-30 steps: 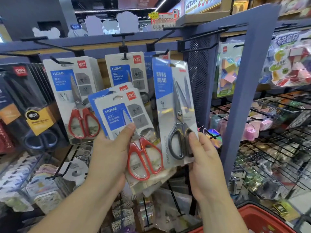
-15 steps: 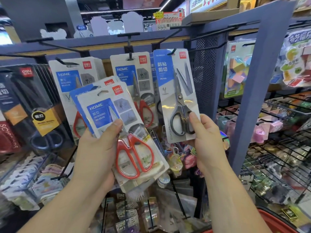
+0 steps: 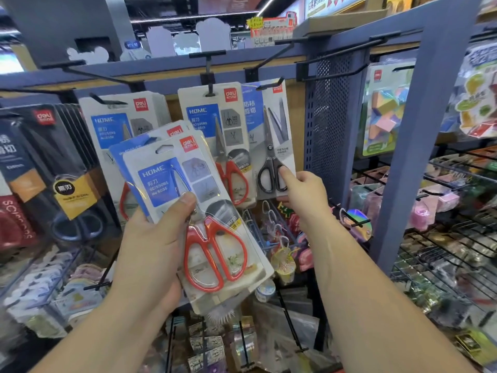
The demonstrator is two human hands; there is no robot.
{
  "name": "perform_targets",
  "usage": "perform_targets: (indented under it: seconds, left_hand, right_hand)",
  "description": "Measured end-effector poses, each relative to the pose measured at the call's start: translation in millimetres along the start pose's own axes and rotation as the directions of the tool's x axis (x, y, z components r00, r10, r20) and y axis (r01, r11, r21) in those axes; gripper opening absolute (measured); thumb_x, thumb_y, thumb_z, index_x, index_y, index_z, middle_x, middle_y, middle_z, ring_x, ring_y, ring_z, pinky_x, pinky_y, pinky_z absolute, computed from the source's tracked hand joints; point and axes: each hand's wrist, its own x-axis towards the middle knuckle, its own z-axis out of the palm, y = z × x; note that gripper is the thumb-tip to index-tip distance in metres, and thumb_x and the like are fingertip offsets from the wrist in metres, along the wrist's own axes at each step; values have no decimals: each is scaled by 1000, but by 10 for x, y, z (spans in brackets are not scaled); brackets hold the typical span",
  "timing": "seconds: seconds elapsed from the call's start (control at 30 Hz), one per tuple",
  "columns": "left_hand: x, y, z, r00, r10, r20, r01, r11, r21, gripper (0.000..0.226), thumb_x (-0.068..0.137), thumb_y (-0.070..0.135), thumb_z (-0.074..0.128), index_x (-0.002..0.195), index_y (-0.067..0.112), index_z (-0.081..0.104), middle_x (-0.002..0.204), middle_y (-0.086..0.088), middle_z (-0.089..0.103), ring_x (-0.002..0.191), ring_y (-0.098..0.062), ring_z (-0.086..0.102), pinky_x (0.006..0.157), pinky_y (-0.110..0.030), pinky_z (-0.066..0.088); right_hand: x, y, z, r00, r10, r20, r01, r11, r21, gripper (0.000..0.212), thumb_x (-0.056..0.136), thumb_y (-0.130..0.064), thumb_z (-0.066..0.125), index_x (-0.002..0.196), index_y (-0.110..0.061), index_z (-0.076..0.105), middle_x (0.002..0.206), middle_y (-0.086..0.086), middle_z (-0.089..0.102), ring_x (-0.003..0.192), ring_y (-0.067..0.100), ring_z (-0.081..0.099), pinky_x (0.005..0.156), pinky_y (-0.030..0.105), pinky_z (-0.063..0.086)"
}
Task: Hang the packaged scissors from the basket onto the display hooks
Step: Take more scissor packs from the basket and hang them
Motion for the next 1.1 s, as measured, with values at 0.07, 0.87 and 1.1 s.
perform_targets:
  seconds: [0.07, 0.87, 1.1]
  left_hand:
    - [-1, -2, -2, 1000, 0, 9, 0, 1000, -4, 40, 85, 28, 73, 124, 22, 71, 116, -6, 80, 105, -30, 77, 98, -55, 57]
    - [-117, -174, 159, 984, -95, 149, 118, 981, -155, 58, 79, 22, 84, 133, 12, 67, 128, -12, 75, 117, -35, 72, 100, -54, 58]
    - [-169, -203, 112, 986, -50, 157, 76, 983, -167, 46, 86, 6, 74, 132, 10, 66, 127, -12, 75, 119, -33, 71, 104, -53, 55]
  right_hand:
    - [-67, -1, -21, 1000, 20, -20, -21, 999, -25, 48, 90, -60, 66, 114, -18, 62, 111, 1, 67, 104, 27, 67, 94, 49, 56]
    - [-1773, -49, 74, 968, -250, -36, 242, 877, 415, 33, 71, -46, 84, 99, -30, 76, 96, 3, 77, 89, 19, 74, 79, 40, 60]
    - [-1728, -130, 93, 986, -151, -70, 163, 780, 604, 18, 78, -35, 87, 90, -29, 76, 88, 1, 78, 79, 11, 71, 68, 21, 56]
